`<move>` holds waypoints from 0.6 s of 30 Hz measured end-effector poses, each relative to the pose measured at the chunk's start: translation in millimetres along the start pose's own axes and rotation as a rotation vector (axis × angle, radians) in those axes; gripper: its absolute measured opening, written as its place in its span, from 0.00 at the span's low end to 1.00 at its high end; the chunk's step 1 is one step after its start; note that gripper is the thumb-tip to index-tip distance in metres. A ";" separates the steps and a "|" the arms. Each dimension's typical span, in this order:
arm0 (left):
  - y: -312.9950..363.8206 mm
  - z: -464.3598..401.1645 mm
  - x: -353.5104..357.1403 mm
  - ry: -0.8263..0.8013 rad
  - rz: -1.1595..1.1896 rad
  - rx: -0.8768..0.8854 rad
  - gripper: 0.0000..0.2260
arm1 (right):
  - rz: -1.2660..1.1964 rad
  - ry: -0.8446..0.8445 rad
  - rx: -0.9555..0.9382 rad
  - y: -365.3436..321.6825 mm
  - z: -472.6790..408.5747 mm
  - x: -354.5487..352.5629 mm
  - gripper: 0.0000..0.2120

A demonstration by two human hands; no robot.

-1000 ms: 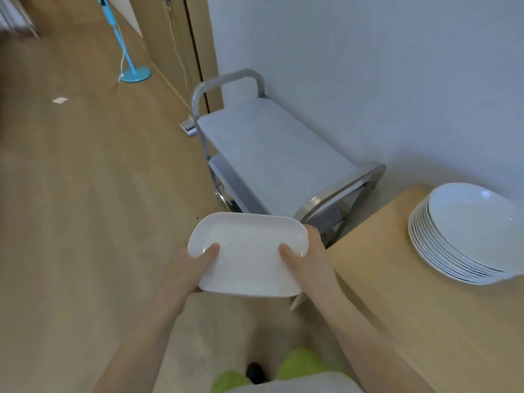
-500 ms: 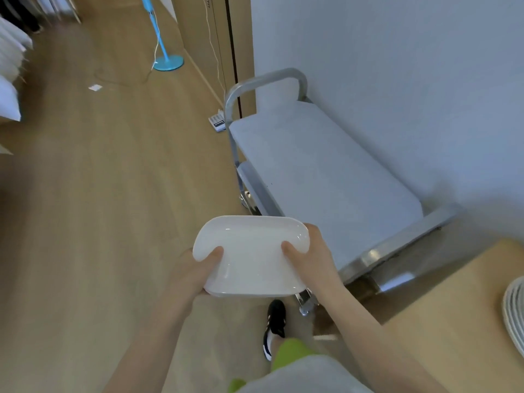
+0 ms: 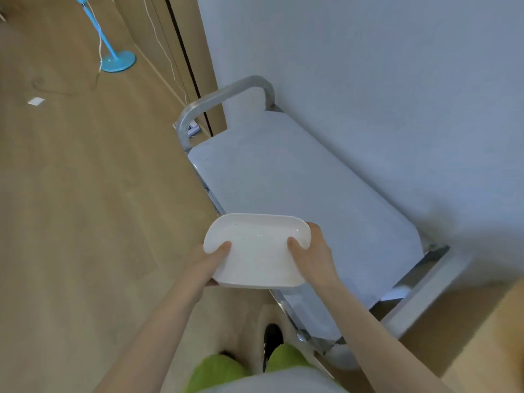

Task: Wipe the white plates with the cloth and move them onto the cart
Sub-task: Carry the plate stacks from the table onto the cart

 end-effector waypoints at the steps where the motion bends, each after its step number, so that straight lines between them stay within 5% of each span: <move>1: 7.9 -11.2 6.2 -0.019 -0.007 -0.004 0.13 | 0.000 0.018 0.019 0.0 -8.9 -5.4 0.21; 18: 153.0 -207.1 32.6 -0.354 -0.295 0.014 0.15 | -0.237 0.387 0.276 -25.0 -153.6 -29.6 0.17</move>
Point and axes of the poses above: each hand's wrist, its own z-axis away from the middle knuckle, its own x-axis out of the palm, y = z × x, the point moved 7 cm from there along -z, towards the middle knuckle, and after that the axes turned 11 degrees about -y, right-handed, at the moved point
